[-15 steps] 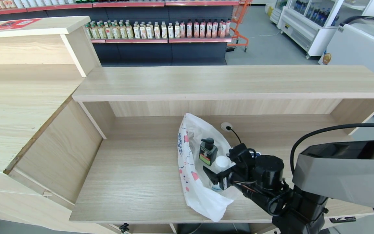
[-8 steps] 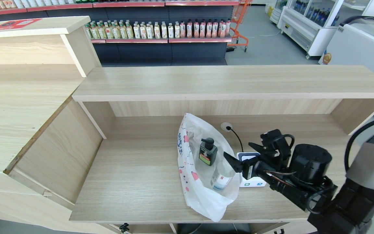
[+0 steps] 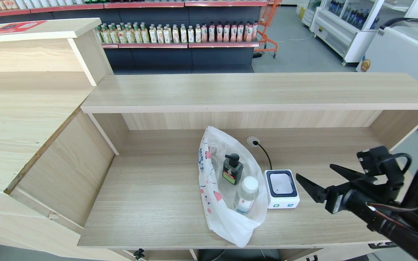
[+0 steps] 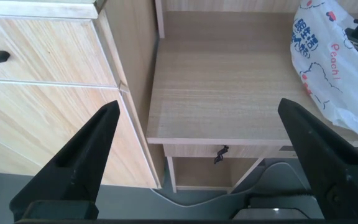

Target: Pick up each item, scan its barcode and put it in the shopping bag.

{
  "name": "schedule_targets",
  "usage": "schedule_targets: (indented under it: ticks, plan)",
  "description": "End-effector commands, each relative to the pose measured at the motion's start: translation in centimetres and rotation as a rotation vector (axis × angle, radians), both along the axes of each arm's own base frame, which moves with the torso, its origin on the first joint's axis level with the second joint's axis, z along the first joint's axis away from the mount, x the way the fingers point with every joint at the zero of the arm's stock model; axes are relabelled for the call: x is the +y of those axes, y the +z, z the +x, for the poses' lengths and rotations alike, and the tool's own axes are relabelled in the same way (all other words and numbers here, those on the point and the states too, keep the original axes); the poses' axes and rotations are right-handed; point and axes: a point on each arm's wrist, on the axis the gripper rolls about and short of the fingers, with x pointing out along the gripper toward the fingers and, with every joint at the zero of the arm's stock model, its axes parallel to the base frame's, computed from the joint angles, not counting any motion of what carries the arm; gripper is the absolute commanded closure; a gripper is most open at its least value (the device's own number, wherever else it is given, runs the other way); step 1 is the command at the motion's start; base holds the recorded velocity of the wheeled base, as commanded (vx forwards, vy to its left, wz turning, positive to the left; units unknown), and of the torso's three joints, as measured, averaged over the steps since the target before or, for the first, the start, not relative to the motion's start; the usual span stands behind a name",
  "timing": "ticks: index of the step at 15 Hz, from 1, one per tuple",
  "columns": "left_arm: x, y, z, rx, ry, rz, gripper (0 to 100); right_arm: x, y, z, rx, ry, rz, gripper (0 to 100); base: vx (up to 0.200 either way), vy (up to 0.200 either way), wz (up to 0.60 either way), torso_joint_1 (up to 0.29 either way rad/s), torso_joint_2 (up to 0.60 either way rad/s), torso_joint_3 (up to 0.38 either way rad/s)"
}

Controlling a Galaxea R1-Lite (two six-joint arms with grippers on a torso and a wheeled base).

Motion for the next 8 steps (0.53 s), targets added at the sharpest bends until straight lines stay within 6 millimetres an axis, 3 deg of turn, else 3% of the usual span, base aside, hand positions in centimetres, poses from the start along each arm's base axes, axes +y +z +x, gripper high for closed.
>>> schedule_targets:
  ticks: [1,3,5,8]
  plan:
    - [0.0,0.0,0.0,0.000,0.000,-0.001,0,-2.6,1.2,-4.4,-0.023,-0.080,0.005,0,0.000,0.000,0.00,0.000,0.00,0.000]
    - [0.0,0.0,0.0,0.000,0.000,-0.001,0,-4.3,1.1,-8.6,0.016,-0.103,-0.003,0,0.000,0.000,0.00,0.000,0.00,0.000]
    - [0.0,0.0,0.0,0.000,0.000,-0.001,0,-6.3,-0.5,-13.5,0.122,-0.189,-0.039,0,0.000,0.000,0.00,0.000,0.00,0.000]
    - [0.0,0.0,0.0,0.000,0.000,-0.001,0,-7.5,-2.7,-18.2,0.094,-0.272,-0.034,0,0.000,0.000,0.00,0.000,0.00,0.000]
